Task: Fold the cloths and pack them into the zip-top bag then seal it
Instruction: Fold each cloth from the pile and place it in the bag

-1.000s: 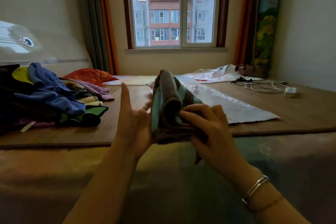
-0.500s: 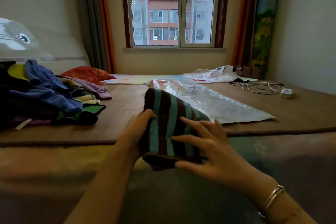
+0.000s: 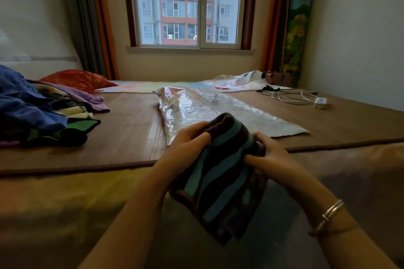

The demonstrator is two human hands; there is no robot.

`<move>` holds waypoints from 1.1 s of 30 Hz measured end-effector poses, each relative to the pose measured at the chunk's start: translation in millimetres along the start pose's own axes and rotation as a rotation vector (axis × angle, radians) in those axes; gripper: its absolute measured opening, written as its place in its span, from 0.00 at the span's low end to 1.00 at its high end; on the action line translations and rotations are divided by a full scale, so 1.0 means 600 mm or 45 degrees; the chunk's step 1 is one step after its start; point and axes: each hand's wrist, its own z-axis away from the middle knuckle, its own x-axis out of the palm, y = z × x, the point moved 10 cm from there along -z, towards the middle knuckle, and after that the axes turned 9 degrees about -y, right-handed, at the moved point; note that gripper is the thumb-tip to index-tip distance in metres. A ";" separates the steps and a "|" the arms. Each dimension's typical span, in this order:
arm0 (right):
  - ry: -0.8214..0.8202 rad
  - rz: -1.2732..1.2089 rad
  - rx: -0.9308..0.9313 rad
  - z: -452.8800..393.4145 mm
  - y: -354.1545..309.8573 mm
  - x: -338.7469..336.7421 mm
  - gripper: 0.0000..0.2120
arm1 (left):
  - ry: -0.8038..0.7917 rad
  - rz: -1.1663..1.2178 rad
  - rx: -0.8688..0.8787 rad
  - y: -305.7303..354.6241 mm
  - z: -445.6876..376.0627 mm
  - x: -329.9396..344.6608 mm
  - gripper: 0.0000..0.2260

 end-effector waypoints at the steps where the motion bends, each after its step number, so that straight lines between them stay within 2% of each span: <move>1: 0.117 0.026 -0.016 0.002 0.002 -0.014 0.12 | 0.001 -0.059 0.031 0.007 -0.005 0.002 0.12; 3: 0.392 0.173 -0.104 0.013 -0.006 -0.044 0.10 | 0.055 -0.238 0.136 0.020 -0.015 -0.001 0.09; 6: 0.693 0.437 -0.254 0.041 -0.028 -0.072 0.10 | 0.301 -0.737 0.221 0.013 -0.029 -0.029 0.20; 7: 0.743 0.492 -0.287 0.048 -0.031 -0.076 0.10 | 0.368 -0.922 0.200 0.005 -0.032 -0.037 0.21; 9: 0.773 0.558 -0.324 0.054 -0.031 -0.076 0.11 | 0.349 -1.224 0.086 -0.023 -0.040 -0.043 0.19; 13: 0.741 0.626 -0.377 0.052 -0.034 -0.060 0.11 | 0.225 -1.478 -0.155 -0.077 -0.051 -0.063 0.16; 17: 0.719 0.694 -0.423 0.049 -0.043 -0.036 0.13 | 0.274 -1.410 -0.121 -0.081 -0.055 -0.078 0.21; 21: 0.690 0.735 -0.528 0.043 -0.059 -0.006 0.18 | 0.451 -1.075 -0.015 -0.064 -0.042 -0.106 0.21; 24: 0.643 0.776 -0.620 0.036 -0.078 0.020 0.20 | 0.510 -0.875 0.047 -0.048 -0.019 -0.120 0.20; 29: 0.548 0.927 -0.565 0.003 -0.103 0.075 0.26 | 0.553 -0.753 0.239 -0.004 0.027 -0.135 0.19; 33: 0.360 0.930 -0.421 -0.032 -0.102 0.119 0.29 | 0.641 -0.597 0.272 0.017 0.068 -0.168 0.20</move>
